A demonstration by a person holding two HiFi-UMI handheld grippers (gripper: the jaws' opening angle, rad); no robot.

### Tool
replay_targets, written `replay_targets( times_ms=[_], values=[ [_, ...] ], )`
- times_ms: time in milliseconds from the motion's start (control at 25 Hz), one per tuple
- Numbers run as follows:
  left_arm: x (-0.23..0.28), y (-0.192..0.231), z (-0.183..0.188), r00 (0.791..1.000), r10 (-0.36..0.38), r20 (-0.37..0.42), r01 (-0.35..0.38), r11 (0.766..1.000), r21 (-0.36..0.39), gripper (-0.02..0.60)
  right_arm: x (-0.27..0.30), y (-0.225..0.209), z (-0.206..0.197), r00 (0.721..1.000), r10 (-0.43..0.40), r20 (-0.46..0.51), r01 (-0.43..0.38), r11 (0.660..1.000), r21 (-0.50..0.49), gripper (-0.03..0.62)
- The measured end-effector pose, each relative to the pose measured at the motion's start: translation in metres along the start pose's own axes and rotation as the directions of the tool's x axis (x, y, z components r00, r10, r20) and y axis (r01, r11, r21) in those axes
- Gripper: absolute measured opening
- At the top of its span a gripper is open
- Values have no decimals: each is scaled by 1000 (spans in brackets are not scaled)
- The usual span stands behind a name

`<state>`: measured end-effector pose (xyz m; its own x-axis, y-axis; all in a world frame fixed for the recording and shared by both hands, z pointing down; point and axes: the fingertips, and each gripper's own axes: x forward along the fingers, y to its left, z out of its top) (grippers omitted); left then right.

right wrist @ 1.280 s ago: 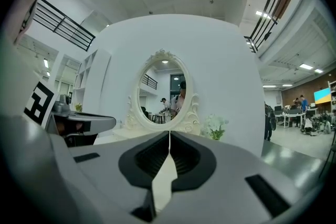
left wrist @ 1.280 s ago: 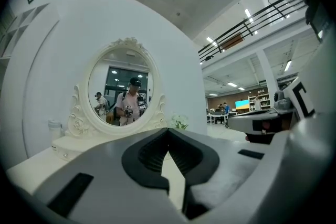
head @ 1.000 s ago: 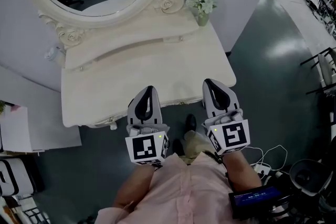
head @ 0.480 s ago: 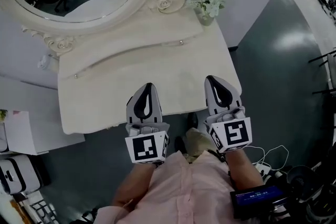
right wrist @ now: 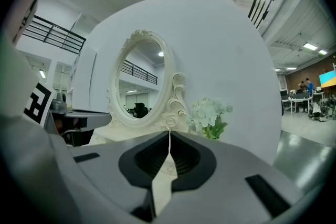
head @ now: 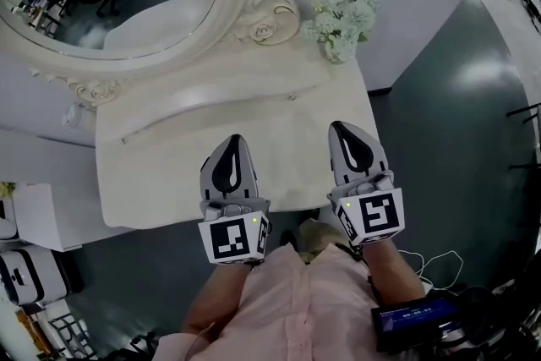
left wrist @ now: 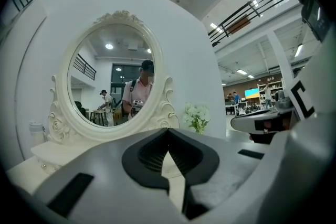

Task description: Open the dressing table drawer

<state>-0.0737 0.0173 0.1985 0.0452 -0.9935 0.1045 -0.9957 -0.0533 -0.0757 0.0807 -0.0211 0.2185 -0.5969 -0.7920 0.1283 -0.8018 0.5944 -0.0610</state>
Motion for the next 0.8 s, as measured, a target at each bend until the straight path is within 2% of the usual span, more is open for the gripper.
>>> replay_targets(
  times_ms=[240,480,800],
  values=[
    [15,-3,5,999,41,2,-41,999,20,21,18,-21,5,1000,25,9,-25,1000,-1,18],
    [24,-1,8,998,57,-3,-57,998,24,21,32,-22,10,999,53,11,-53,999,-3,18],
    [38,15,-3,998,56,-22,-55,998,23,21,59,-20,-12,998,52,-30,-51,998,28,20]
  ],
)
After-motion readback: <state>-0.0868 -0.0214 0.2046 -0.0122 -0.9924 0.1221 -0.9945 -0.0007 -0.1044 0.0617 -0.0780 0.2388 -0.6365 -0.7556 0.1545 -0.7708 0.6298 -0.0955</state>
